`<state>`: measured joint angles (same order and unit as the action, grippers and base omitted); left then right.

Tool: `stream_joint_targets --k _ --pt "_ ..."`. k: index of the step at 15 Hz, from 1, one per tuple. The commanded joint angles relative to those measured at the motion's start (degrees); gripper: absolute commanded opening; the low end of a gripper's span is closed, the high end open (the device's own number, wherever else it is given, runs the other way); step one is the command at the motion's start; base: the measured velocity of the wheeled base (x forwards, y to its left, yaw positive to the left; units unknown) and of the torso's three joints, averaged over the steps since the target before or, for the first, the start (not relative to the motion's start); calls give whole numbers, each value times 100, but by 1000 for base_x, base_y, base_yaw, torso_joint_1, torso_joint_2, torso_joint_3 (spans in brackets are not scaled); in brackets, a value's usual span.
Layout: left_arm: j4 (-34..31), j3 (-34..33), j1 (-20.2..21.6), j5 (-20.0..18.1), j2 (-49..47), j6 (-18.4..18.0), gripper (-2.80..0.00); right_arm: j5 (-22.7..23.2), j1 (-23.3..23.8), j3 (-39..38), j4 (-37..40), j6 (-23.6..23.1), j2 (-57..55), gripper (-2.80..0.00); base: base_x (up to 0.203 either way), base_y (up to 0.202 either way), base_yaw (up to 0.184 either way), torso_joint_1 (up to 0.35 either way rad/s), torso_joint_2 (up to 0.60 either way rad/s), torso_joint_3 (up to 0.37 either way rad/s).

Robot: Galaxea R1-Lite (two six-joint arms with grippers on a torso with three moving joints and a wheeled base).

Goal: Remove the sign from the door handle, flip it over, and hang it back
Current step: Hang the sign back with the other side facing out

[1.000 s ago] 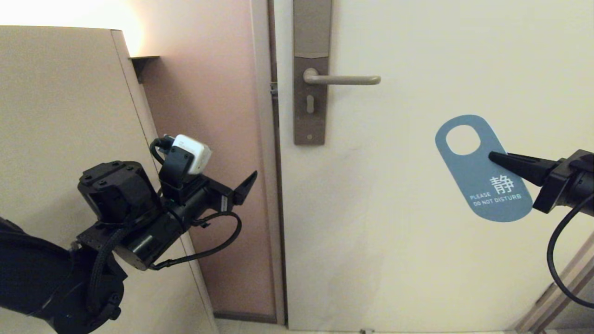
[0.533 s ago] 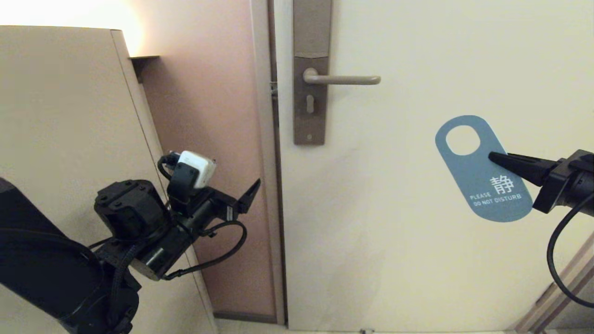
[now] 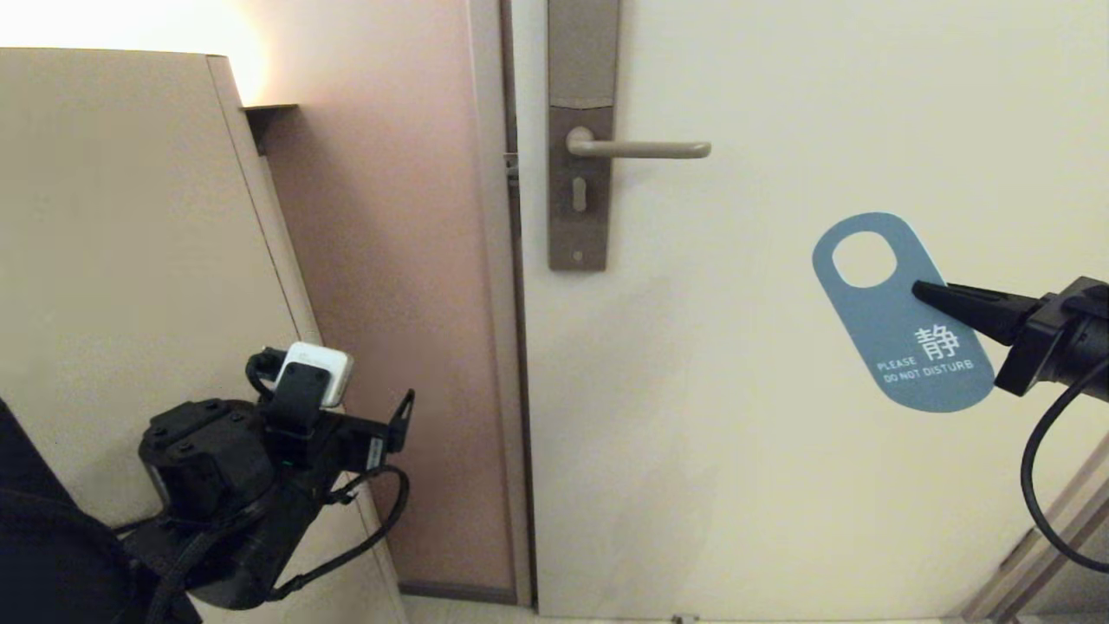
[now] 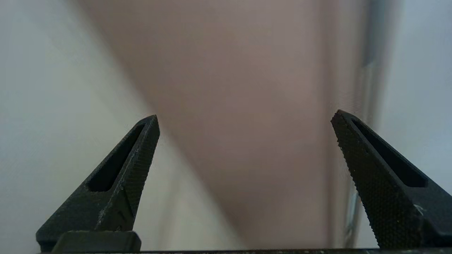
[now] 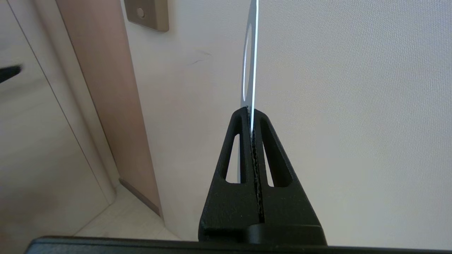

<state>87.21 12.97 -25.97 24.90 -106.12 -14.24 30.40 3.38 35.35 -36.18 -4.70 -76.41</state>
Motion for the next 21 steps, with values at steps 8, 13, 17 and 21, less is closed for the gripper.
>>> stream_joint_targets --k 8,13,17,21 --pt "252 -1104 -54 146 812 791 0 -61 104 16 -21 -20 12 -280 0 0 0 0 0 0" --pt "252 -1113 -168 -47 795 844 -280 -61 163 -11 -21 -22 12 -280 0 0 0 0 0 0" --pt "252 -1245 -175 -10 914 801 -280 -61 163 -57 -21 -31 21 -280 0 0 0 0 0 0" --pt "253 -1288 -128 658 1060 824 -280 -61 163 -64 -21 -31 21 -280 0 0 0 0 0 0"
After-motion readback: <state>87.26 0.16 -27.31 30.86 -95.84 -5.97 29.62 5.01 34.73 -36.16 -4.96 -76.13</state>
